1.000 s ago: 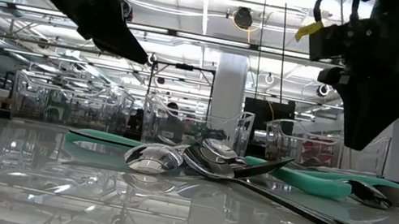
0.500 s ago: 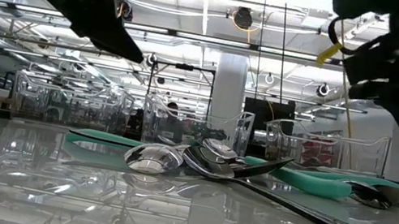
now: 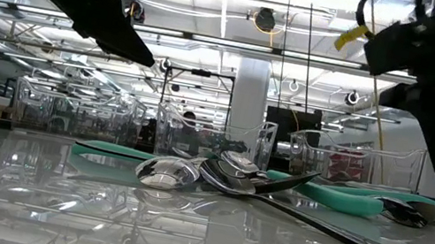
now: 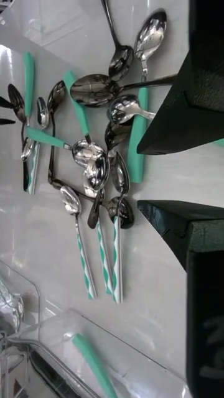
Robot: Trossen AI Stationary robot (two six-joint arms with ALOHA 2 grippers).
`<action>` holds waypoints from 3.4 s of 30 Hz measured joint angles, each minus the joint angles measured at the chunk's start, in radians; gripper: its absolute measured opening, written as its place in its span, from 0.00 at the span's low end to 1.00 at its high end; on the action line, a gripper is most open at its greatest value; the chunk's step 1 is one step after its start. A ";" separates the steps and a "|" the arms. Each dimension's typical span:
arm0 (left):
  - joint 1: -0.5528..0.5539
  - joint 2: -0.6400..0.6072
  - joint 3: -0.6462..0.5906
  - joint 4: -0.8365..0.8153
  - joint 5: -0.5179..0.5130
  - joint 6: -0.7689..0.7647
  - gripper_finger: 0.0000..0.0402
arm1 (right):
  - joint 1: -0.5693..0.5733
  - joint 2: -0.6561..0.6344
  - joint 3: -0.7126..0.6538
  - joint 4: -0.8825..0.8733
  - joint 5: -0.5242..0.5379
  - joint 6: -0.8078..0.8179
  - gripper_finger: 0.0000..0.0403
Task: Sort silverware by color (type)
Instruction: Put the green spoon into the center transparent bin
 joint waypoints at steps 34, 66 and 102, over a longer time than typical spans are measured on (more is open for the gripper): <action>0.001 0.000 0.000 0.014 0.000 -0.022 0.32 | 0.086 0.115 0.000 -0.009 0.018 0.940 0.38; 0.001 0.000 0.000 0.023 -0.001 -0.019 0.32 | 0.092 0.048 0.047 -0.123 0.130 0.911 0.09; 0.004 0.000 0.000 0.045 -0.005 0.213 0.32 | -0.552 -0.097 0.158 0.362 0.276 -0.218 0.09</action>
